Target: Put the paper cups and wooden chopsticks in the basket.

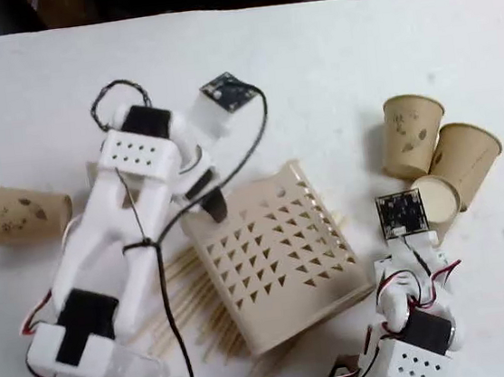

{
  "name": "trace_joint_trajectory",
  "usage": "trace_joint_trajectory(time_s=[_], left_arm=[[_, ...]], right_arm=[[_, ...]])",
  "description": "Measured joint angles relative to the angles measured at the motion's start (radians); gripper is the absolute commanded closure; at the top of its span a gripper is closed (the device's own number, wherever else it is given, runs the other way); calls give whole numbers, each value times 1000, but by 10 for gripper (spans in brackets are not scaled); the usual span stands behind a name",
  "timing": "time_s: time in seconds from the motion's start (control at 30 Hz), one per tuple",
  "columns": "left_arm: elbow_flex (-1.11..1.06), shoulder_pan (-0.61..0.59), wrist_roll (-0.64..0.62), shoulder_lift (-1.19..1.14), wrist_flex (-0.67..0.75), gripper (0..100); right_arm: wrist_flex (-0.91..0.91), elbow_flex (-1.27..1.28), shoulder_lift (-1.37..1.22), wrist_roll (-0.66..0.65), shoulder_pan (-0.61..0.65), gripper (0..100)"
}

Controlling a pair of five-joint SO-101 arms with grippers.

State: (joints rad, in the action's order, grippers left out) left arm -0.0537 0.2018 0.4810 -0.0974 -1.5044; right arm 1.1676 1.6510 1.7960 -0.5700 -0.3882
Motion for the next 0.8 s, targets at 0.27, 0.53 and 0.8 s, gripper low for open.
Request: trace_joint_trajectory(time_s=[0.27,0.53,0.8], left_arm=[[-80,8,2,5,95,730],[-176,41,77,11,209,767],[-249,63,130,15,262,771]], right_arm=[[0,0,0,0,0,981],[0,0,0,0,0,981],[0,0,0,0,0,981]])
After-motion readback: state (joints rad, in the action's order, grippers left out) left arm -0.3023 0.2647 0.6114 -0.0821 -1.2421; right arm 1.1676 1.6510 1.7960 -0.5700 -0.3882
